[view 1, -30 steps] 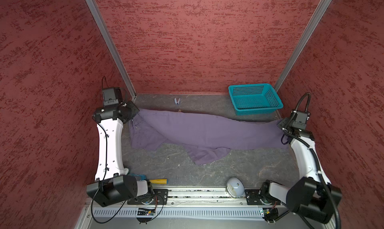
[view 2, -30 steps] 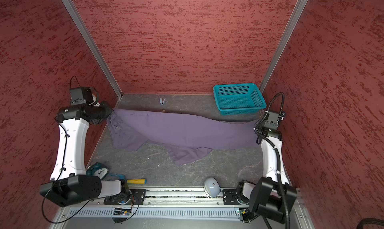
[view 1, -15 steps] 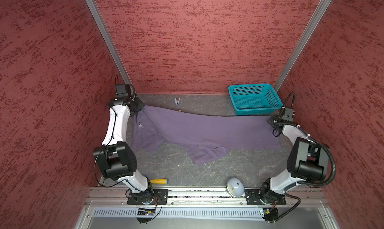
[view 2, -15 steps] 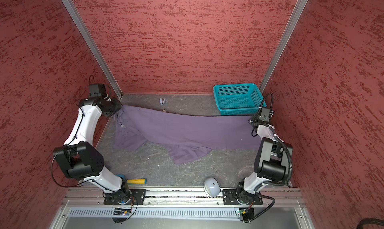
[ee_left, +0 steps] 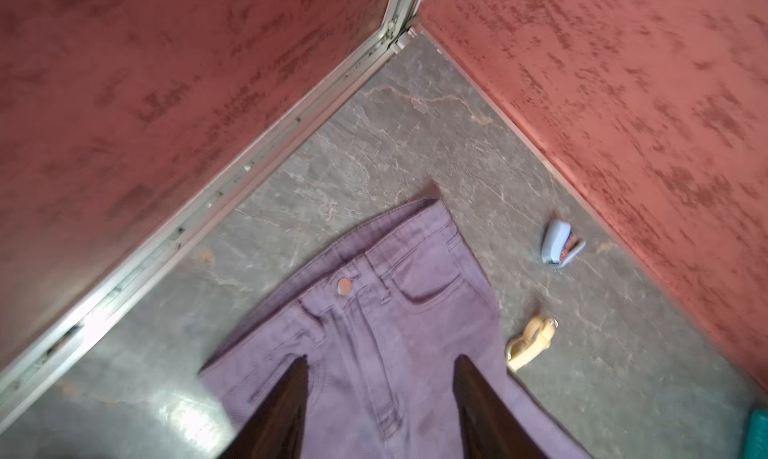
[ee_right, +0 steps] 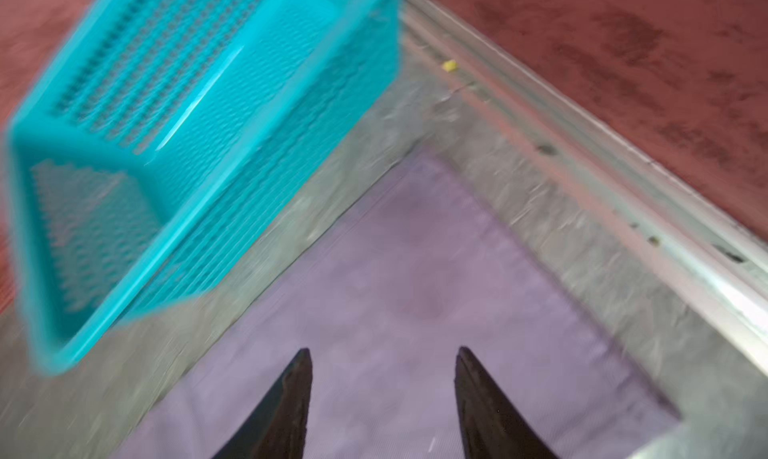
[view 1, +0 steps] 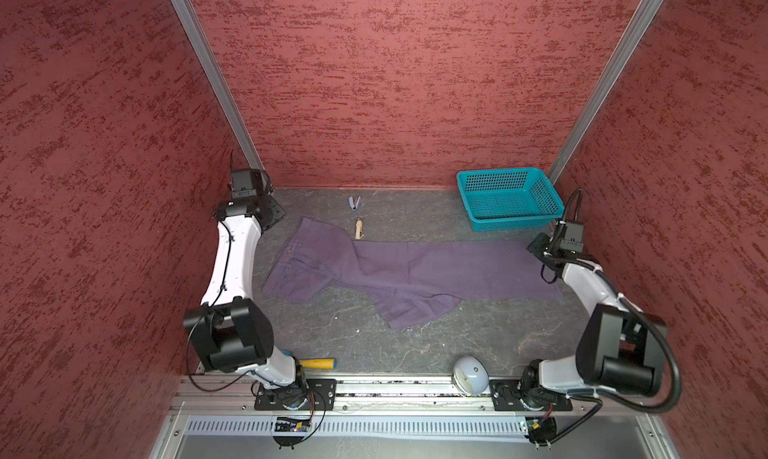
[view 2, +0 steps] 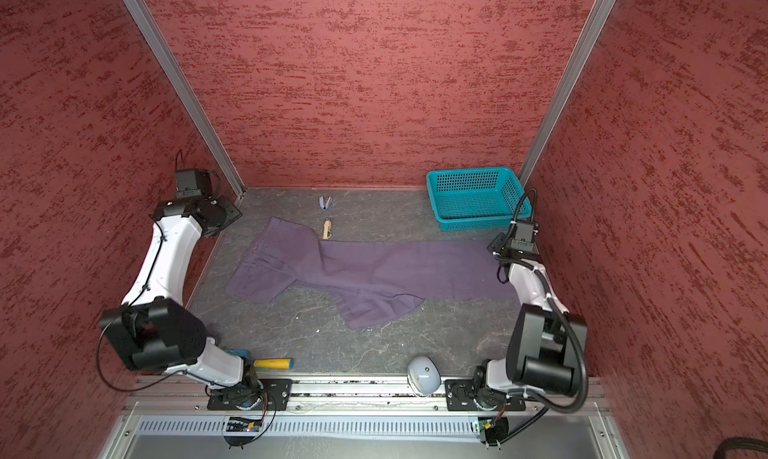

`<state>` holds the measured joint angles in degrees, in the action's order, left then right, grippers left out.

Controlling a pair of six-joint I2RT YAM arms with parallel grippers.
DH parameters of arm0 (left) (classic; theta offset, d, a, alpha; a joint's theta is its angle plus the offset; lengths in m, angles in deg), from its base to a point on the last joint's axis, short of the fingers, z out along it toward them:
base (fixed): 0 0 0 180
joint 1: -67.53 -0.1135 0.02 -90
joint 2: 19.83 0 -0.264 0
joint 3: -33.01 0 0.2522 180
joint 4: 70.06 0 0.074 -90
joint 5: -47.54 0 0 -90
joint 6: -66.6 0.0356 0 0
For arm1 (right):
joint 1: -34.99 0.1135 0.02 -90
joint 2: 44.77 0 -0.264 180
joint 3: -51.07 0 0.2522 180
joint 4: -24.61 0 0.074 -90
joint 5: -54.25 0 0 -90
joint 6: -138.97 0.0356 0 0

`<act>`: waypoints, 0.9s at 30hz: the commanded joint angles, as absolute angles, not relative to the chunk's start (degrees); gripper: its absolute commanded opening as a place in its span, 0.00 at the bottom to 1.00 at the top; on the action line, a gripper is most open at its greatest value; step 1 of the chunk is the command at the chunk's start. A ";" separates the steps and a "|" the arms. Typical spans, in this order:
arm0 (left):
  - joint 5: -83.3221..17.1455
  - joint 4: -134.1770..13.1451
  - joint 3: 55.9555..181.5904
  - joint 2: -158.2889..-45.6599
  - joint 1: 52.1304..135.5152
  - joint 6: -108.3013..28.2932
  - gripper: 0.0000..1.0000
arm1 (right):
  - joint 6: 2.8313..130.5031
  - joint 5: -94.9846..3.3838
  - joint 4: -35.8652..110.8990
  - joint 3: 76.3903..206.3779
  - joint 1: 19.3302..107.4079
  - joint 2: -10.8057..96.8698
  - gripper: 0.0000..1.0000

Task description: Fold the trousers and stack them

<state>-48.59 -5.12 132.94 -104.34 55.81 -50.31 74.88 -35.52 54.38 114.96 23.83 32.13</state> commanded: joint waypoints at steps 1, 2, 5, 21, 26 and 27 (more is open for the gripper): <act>-51.58 -0.52 126.06 -95.73 57.60 -51.06 0.41 | 71.61 -33.98 57.65 110.92 34.58 23.29 0.54; -51.60 0.55 123.36 -93.23 57.52 -51.56 0.39 | 71.12 -34.03 58.41 109.84 38.68 21.44 0.54; -50.68 3.05 115.62 -87.07 57.43 -52.65 0.39 | 69.33 -34.52 61.76 107.81 49.19 17.86 0.55; -42.46 -3.42 93.11 -86.19 53.33 -57.85 0.90 | 75.08 -36.91 52.72 105.10 77.09 35.17 0.74; -40.81 -8.61 91.08 -90.06 50.85 -58.71 0.93 | 75.58 -35.56 51.19 109.00 77.09 43.44 0.72; -40.47 -9.73 90.80 -91.05 50.46 -59.05 0.93 | 75.81 -35.21 51.44 109.64 77.07 44.72 0.69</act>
<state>-42.08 -4.77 91.55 -89.35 51.59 -57.83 74.70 -36.59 54.46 106.85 76.85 42.17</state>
